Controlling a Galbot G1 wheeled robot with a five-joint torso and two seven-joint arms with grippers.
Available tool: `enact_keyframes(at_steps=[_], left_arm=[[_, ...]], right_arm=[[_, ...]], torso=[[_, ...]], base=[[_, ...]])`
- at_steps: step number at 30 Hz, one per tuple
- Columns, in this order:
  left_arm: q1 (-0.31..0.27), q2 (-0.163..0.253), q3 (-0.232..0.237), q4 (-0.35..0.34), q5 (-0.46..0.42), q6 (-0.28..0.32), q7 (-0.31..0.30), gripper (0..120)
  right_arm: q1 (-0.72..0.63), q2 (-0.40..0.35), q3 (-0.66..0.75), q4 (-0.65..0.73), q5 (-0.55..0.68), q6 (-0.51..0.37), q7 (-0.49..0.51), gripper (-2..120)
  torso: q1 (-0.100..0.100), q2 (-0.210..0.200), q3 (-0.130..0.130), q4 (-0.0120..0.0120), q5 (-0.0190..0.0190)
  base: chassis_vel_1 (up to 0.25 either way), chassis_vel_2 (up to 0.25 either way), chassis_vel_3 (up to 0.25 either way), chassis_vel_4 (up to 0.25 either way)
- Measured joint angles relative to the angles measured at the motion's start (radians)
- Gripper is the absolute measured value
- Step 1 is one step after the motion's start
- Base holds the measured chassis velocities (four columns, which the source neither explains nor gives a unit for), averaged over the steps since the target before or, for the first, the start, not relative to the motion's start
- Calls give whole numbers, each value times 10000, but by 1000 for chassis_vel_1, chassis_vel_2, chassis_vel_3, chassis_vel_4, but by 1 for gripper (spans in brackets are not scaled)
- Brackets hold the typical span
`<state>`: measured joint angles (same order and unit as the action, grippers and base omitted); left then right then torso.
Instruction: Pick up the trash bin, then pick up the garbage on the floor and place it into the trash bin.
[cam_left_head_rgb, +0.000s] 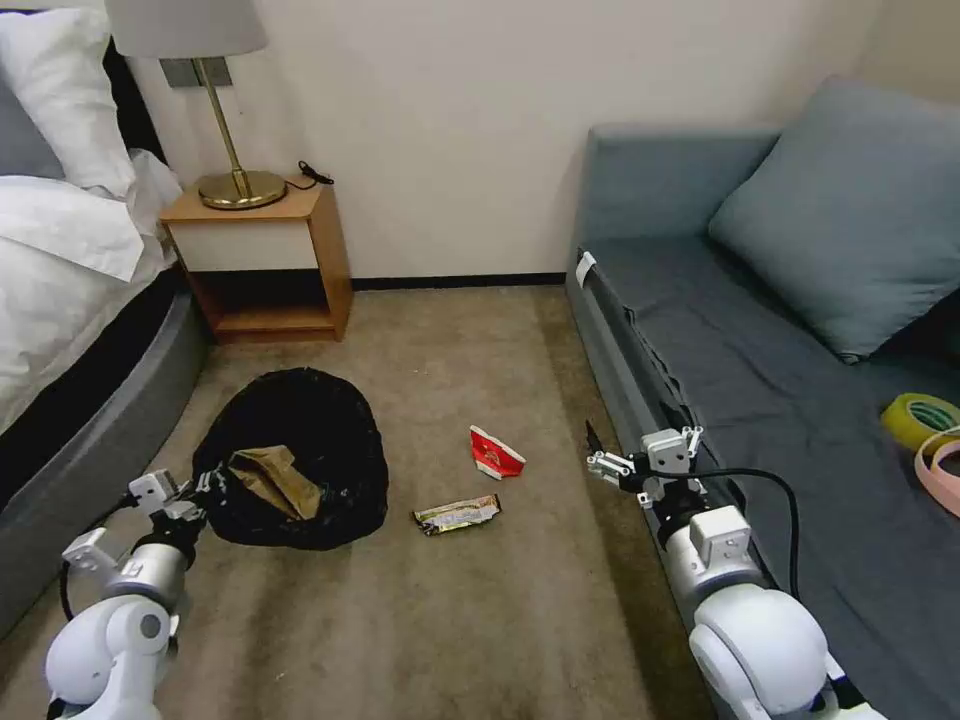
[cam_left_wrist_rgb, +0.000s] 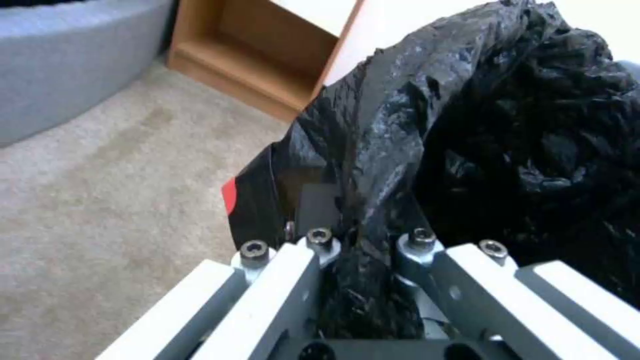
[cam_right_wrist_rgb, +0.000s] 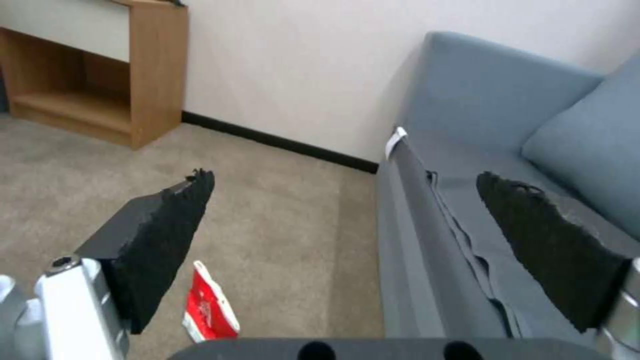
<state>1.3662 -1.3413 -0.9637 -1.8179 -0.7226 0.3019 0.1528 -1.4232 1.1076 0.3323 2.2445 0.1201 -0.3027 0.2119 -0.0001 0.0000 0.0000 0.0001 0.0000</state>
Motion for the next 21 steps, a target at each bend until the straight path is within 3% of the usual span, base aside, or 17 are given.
enact_keyframes(at_steps=[9,21], left_arm=[[140,92,-287,7,-177,0,26,4],[114,54,-334,101,-186,-2,56,4]], right_arm=[[-31,46,-17,46,-135,64,-48,100],[-129,180,1,69,-175,102,-84,100]], torso=[[1,0,0,0,0],[0,0,0,0,0]], base=[[0,0,0,0],[0,0,0,0]])
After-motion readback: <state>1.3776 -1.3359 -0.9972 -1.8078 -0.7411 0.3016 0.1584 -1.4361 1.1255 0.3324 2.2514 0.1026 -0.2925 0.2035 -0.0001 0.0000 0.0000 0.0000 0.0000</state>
